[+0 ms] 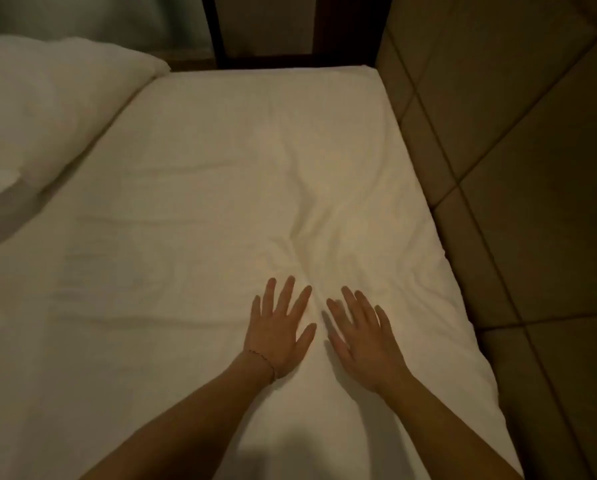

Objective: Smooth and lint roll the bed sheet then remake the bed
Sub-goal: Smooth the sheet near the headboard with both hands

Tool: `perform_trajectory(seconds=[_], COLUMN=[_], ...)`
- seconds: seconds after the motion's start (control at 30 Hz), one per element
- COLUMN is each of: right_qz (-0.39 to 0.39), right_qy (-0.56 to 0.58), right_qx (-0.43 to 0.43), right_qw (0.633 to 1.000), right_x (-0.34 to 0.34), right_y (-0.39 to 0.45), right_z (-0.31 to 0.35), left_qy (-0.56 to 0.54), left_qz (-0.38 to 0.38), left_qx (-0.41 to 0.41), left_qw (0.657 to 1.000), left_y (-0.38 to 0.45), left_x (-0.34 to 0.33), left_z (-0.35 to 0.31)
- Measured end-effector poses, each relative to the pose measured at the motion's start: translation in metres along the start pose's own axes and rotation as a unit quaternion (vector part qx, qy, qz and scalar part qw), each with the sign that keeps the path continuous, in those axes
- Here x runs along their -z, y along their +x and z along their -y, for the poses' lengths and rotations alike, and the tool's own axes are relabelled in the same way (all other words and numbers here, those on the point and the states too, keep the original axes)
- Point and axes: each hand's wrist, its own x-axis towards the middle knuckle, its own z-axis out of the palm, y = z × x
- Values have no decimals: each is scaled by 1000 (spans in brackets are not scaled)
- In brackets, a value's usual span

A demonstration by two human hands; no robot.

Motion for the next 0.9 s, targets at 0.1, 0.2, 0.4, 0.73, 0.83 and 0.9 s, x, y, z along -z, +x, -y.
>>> perform_trajectory(seconds=[0.1, 0.2, 0.4, 0.73, 0.83, 0.9], right_qz=[-33, -46, -113, -253, -250, -255], right_qy=[-46, -54, -45, 71, 94, 114], right_qx=[-16, -38, -39, -306, -251, -236], right_qw=[998, 997, 992, 915, 930, 931], right_x=[-23, -46, -50, -24, -13, -5], right_y=[29, 34, 32, 53, 54, 54], right_z=[-36, -69, -89, -134, -150, -160], left_qy=[-10, 11, 24, 5, 26, 27], left_qz=[-11, -23, -49, -32, -35, -36], left_qx=[20, 40, 33, -25, -23, -22], left_qw=[1000, 999, 998, 999, 999, 999], left_y=[44, 61, 71, 129, 132, 133], left_x=[-32, -62, -70, -64, -71, -73], left_z=[-18, -29, -34, -109, -117, -119])
